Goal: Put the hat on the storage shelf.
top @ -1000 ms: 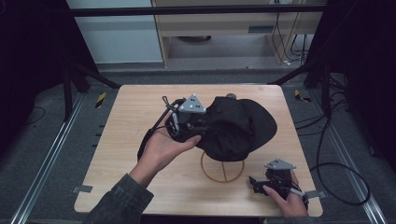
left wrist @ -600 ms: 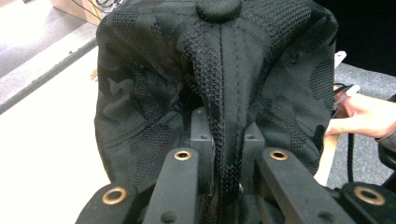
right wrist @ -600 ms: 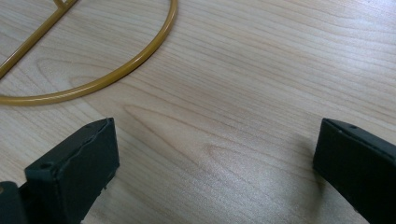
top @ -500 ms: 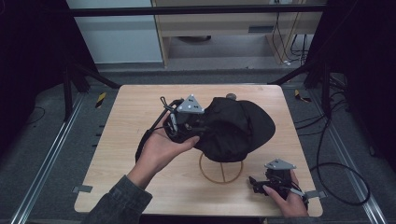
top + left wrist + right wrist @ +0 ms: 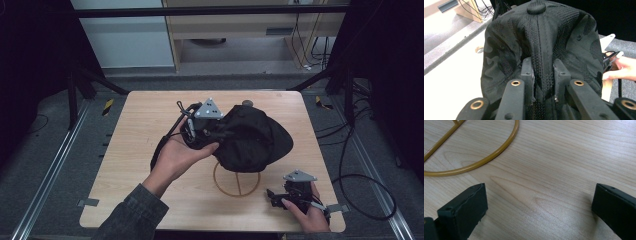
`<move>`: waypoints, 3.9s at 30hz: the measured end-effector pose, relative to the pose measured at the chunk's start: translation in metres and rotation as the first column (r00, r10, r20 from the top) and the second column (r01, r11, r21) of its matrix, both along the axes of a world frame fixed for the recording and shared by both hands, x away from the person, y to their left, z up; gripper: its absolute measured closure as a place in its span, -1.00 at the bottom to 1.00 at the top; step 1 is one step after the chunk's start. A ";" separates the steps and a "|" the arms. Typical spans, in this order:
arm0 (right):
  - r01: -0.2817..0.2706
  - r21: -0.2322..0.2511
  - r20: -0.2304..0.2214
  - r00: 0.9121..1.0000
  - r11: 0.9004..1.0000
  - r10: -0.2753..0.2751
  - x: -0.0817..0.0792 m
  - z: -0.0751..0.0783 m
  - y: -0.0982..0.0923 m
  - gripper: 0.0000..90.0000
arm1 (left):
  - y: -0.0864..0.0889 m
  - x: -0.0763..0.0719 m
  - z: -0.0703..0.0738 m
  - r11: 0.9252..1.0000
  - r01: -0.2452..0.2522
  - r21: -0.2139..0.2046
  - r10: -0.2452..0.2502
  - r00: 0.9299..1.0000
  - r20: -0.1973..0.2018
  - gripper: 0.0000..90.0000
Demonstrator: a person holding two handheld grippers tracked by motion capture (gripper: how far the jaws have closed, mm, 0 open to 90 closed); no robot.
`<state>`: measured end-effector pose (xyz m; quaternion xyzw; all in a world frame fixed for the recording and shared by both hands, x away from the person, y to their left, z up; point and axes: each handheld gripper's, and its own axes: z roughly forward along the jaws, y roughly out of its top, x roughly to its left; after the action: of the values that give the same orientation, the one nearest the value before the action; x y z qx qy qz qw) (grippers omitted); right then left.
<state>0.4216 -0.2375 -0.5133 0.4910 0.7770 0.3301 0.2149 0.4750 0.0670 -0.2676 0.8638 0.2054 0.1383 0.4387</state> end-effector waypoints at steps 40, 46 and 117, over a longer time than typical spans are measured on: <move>-0.001 -0.001 0.001 1.000 1.000 0.001 0.000 0.000 0.000 -0.99 | 0.005 -0.003 0.004 0.999 -0.031 -0.029 0.032 0.999 0.034 0.45; -0.001 0.000 0.001 1.000 1.000 0.001 0.000 0.000 0.000 -0.99 | 0.010 -0.005 0.007 0.999 -0.036 -0.034 0.038 0.998 0.041 0.42; 0.007 0.003 -0.002 1.000 1.000 -0.007 0.000 0.000 0.001 -0.99 | 0.159 -0.001 -0.061 0.963 -0.269 -0.029 0.268 0.963 -0.025 -0.89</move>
<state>0.4214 -0.2369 -0.5133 0.4942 0.7750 0.3302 0.2145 0.4737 0.2260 -0.3286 0.8223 0.3274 0.1841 0.4275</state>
